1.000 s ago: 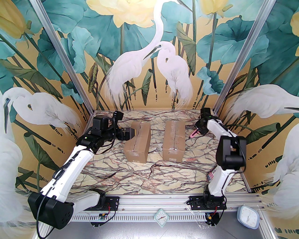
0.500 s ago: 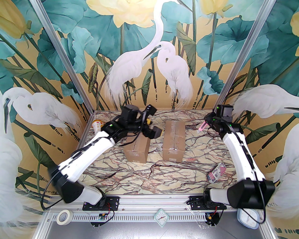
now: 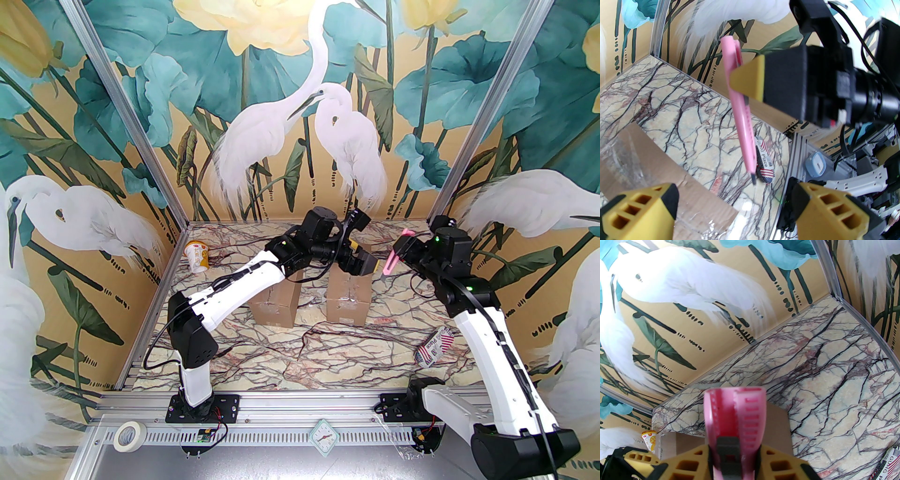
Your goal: Unpack the express box
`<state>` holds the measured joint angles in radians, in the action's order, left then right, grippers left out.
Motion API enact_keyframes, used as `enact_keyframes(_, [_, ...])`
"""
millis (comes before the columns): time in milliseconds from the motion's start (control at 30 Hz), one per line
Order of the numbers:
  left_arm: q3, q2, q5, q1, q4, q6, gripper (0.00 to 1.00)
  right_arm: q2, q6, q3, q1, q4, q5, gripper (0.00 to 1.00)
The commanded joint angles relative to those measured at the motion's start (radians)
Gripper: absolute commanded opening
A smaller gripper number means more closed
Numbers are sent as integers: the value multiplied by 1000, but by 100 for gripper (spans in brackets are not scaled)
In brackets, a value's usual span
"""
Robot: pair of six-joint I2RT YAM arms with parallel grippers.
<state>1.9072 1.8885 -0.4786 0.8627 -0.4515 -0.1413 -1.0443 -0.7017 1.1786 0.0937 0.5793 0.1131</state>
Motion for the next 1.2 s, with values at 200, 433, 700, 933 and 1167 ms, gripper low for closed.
enact_keyframes(200, [23, 54, -9, 25, 60, -109, 79, 36, -2, -57, 41, -113, 81, 31])
enact_keyframes(433, [24, 81, 3, 33, 54, -97, 72, 42, -9, -66, 60, -127, 116, 31])
enact_keyframes(700, [33, 99, 28, 33, 45, -85, 61, 42, -18, -65, 63, -115, 117, 30])
enact_keyframes(933, [26, 95, 39, 33, 56, -71, 40, 38, -38, -77, 65, -129, 132, 30])
enact_keyframes(1167, [26, 103, -25, 33, 74, -50, 26, 30, -46, -67, 64, -143, 149, 31])
